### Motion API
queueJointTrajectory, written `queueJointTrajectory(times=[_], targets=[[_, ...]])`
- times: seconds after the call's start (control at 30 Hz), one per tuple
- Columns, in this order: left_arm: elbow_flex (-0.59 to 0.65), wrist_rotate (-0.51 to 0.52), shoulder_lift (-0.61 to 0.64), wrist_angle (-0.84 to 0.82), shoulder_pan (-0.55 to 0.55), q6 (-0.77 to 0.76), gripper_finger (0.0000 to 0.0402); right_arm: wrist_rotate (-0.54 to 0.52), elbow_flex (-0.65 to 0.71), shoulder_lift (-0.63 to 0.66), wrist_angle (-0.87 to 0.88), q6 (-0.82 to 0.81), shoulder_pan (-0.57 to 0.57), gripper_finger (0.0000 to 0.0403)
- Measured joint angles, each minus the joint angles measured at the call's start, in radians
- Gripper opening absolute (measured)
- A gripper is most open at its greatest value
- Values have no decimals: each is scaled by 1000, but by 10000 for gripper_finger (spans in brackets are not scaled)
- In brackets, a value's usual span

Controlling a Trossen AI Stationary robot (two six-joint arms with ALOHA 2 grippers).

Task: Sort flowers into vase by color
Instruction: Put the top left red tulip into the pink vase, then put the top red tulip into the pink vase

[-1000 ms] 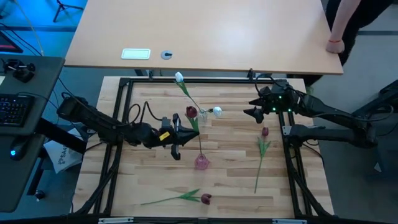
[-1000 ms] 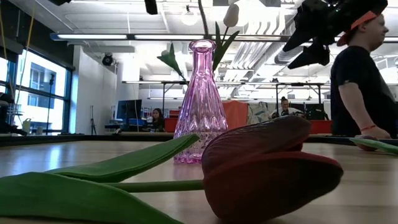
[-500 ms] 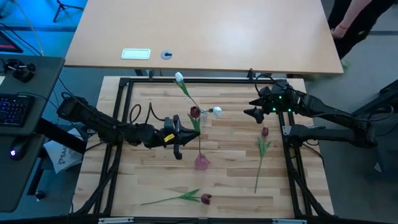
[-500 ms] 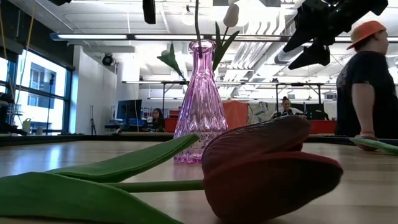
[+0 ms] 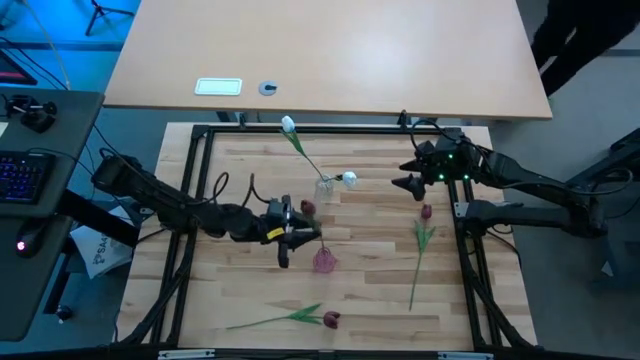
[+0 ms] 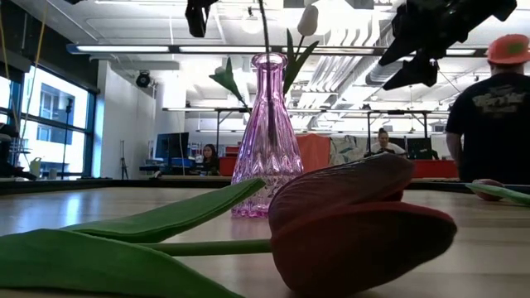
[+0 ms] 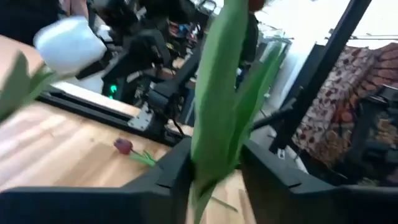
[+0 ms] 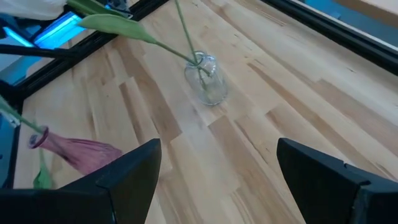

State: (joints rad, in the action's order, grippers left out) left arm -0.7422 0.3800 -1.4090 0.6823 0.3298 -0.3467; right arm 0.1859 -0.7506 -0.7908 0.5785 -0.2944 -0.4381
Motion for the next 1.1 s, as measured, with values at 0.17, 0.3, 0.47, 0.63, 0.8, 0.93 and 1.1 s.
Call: queueJointTrajectory(times=[0.17, 0.3, 0.47, 0.63, 0.8, 0.93, 1.1], targets=[[0, -52, 3, -11, 0, -45, 184, 7, 0, 1, -8, 10, 0, 316], [1, -102, 22, -69, 0, -78, 212, 8, 0, 1, -23, 35, 0, 316], [1, -97, 109, -107, -2, -30, 218, 8, 0, 1, -25, 54, 0, 316], [1, -8, 211, -150, -30, 21, 218, 8, 0, 1, -25, 77, 0, 316], [1, 60, 297, -145, -86, 39, 218, 8, 0, 1, -25, 94, 0, 316], [1, 127, 356, -152, -116, 99, 218, 10, 0, 1, -24, 94, 0, 316], [0, 373, 445, -282, -123, 154, 218, 21, 0, -4, 74, 57, 0, 316]])
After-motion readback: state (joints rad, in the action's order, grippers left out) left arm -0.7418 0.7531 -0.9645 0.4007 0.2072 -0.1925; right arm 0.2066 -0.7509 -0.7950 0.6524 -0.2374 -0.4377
